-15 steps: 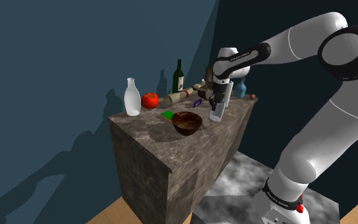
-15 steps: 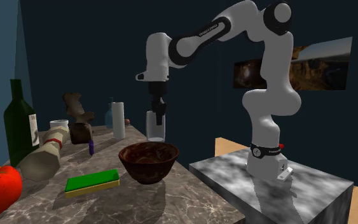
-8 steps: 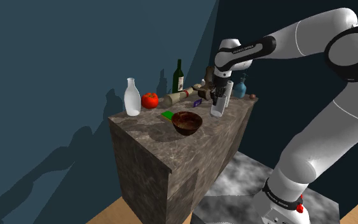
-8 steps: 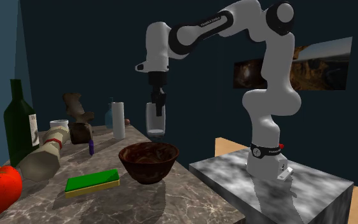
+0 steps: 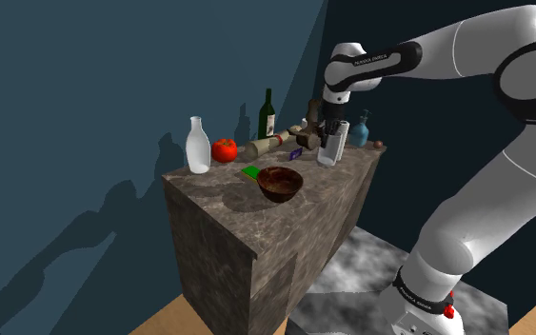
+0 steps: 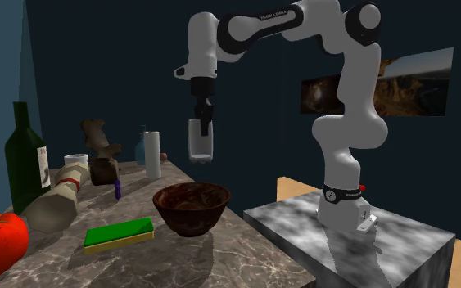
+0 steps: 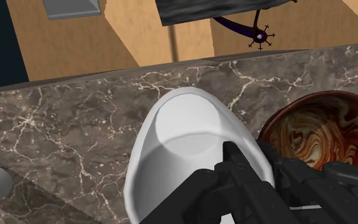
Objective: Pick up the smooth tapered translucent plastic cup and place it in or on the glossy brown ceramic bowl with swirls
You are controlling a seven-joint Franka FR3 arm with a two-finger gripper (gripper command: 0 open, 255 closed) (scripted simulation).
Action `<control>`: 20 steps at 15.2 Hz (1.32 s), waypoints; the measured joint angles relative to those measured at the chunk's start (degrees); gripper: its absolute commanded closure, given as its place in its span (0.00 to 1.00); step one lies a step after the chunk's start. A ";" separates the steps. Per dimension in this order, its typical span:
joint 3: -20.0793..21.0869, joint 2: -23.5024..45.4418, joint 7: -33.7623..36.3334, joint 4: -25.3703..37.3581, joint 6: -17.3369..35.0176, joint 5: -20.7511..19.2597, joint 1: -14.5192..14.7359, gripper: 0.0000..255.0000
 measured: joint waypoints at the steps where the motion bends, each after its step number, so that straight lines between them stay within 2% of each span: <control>1: 0.12 -0.21 0.15 0.55 -0.76 -0.02 0.05 1.00; 9: 1.15 -0.37 1.50 5.57 -5.96 0.27 0.70 1.00; 20: 9.68 5.26 15.12 15.11 -9.99 2.82 6.86 1.00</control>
